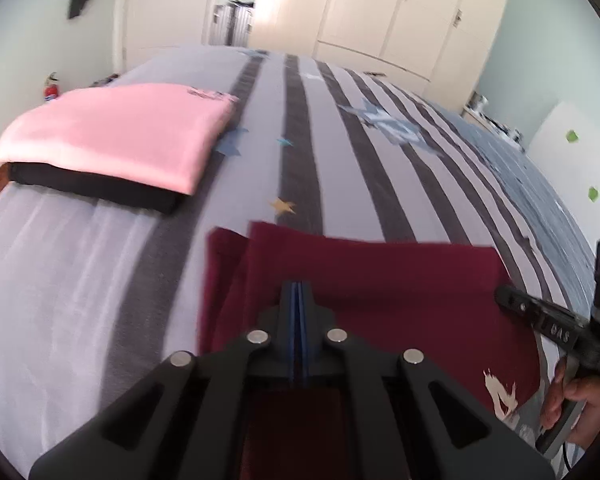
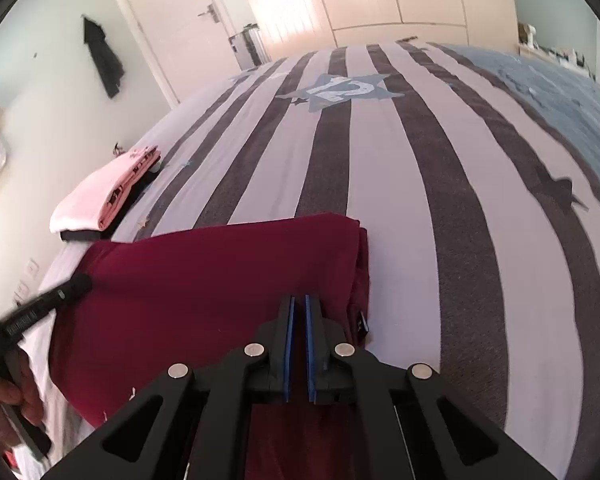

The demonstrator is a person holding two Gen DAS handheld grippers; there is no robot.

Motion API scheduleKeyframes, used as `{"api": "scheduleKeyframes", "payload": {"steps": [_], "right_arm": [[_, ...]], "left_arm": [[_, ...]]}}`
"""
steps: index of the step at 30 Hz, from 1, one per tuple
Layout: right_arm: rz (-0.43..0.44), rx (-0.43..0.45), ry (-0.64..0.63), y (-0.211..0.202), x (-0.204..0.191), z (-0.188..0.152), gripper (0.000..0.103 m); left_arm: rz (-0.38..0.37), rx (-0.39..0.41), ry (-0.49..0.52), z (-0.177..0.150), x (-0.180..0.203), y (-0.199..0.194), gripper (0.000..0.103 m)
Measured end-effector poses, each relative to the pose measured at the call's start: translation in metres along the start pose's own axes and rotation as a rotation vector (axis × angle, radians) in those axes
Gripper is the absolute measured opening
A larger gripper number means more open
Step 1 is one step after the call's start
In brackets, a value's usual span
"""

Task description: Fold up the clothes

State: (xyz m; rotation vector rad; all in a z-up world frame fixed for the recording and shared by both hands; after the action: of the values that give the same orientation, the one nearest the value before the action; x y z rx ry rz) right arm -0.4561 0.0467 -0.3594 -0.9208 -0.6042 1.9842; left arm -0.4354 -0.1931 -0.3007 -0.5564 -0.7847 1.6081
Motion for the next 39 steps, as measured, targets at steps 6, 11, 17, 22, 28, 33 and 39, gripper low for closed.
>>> {"api": "scheduleKeyframes", "payload": {"steps": [6, 11, 17, 22, 28, 33, 39], "right_arm": [[0.029, 0.004, 0.038, 0.003, 0.006, 0.0, 0.005], [-0.001, 0.008, 0.032, -0.003, 0.015, 0.011, 0.004], [-0.019, 0.043, 0.052, -0.005, 0.016, 0.042, 0.01], [0.119, 0.001, -0.051, 0.024, -0.047, 0.044, 0.01], [0.152, -0.074, -0.077, 0.065, -0.067, 0.028, 0.01], [0.116, -0.052, -0.064, 0.062, -0.052, 0.035, 0.006], [0.055, -0.031, 0.011, 0.045, -0.002, 0.037, 0.006]], "left_arm": [[0.003, -0.03, -0.007, -0.012, -0.005, 0.017, 0.003], [0.054, 0.001, -0.058, 0.014, -0.007, 0.004, 0.004], [-0.042, 0.038, 0.02, 0.039, 0.046, 0.003, 0.004], [-0.082, -0.038, 0.054, 0.028, 0.084, 0.03, 0.008], [-0.061, -0.084, 0.076, 0.038, 0.09, 0.067, 0.008], [-0.02, -0.065, 0.064, 0.042, 0.059, 0.063, 0.008], [-0.005, -0.05, 0.083, 0.036, 0.032, 0.051, 0.003]]}}
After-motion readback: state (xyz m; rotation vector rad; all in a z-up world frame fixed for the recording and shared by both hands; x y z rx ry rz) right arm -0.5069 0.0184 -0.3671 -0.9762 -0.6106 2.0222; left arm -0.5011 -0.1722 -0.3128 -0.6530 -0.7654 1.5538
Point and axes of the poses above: each gripper's, at about its wrist camera, not at the fingertips, and y roughly the way its jaws point, x to its right, z to its top, the point moved 7 cm from there along y, roughly the way its jaws point, and after that the axes turned 11 degrees about z, right-handed, at the moved point
